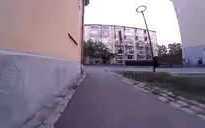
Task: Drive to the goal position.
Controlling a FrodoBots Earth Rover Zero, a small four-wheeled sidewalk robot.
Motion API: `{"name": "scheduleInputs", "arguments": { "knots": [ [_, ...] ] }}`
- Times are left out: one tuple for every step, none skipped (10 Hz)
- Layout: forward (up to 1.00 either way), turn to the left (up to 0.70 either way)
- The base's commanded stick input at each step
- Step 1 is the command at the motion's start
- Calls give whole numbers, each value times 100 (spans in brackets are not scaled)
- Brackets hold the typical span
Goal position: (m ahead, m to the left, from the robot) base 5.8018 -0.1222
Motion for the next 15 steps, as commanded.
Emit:
{"name": "scheduleInputs", "arguments": {
  "knots": [
    [50, -1],
    [50, -1],
    [50, -1],
    [50, -1],
    [50, -1],
    [50, -1],
    [50, -1],
    [50, -1],
    [50, -1],
    [50, -1],
    [50, -1],
    [50, -1],
    [50, -1],
    [50, -1],
    [50, -1]
  ]
}}
